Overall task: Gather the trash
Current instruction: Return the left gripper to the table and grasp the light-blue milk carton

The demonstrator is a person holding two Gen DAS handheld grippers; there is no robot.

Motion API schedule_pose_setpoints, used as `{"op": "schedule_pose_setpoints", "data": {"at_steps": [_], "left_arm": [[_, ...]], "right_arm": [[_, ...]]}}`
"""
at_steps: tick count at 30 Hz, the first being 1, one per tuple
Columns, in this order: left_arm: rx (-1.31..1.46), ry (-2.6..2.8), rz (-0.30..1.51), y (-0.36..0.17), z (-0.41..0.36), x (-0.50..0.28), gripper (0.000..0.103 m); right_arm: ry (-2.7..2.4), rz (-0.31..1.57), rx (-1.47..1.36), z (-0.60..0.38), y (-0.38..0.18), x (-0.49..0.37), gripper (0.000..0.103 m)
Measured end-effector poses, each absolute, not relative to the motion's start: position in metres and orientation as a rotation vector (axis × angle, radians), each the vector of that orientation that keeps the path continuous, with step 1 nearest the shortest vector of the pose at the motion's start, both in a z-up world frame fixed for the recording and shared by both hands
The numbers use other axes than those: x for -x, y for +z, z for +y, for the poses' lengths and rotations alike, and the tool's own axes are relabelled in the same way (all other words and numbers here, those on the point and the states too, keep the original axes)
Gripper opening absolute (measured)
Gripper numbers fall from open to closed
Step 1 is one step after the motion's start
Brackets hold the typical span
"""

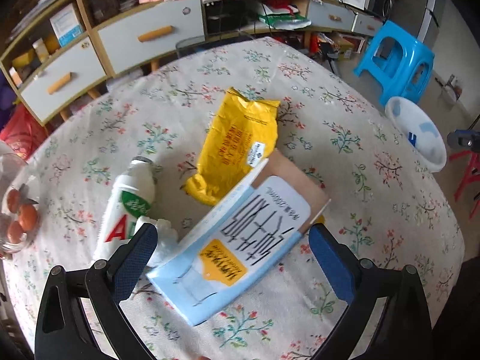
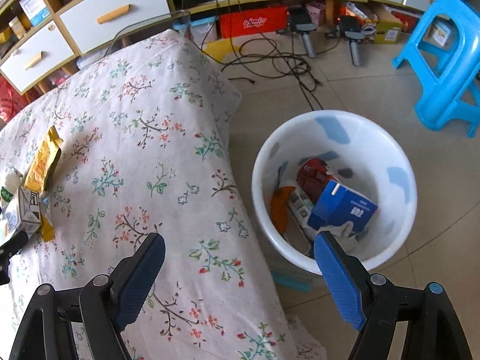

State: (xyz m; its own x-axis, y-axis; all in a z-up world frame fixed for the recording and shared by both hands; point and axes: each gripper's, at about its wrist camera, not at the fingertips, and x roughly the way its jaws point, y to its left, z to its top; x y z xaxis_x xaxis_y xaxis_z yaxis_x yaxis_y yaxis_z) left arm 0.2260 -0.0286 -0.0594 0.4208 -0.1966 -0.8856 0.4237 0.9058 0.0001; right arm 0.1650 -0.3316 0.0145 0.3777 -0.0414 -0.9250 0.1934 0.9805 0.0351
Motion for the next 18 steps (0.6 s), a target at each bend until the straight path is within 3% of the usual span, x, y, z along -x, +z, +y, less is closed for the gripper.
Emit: {"op": "schedule_pose_setpoints", "data": {"at_steps": [2, 9, 18], "left_arm": [[-0.226, -0.42, 1.084, -0.061, -0.032, -0.226, 0.099], [-0.201, -0.474, 1.094, -0.054, -0.038, -0.216, 0.072], [-0.024, -0.398, 1.128, -0.034, -0.006, -0.2, 0.063]], "right_arm": [[-0.152, 1.18, -0.14, -0.33, 0.013, -0.166, 0.085], [-0.154, 1.183, -0.142, -0.322, 0.013, -0.168, 0.085], [-0.113, 1.183, -0.144, -0.291, 0.013, -0.178, 0.085]]}}
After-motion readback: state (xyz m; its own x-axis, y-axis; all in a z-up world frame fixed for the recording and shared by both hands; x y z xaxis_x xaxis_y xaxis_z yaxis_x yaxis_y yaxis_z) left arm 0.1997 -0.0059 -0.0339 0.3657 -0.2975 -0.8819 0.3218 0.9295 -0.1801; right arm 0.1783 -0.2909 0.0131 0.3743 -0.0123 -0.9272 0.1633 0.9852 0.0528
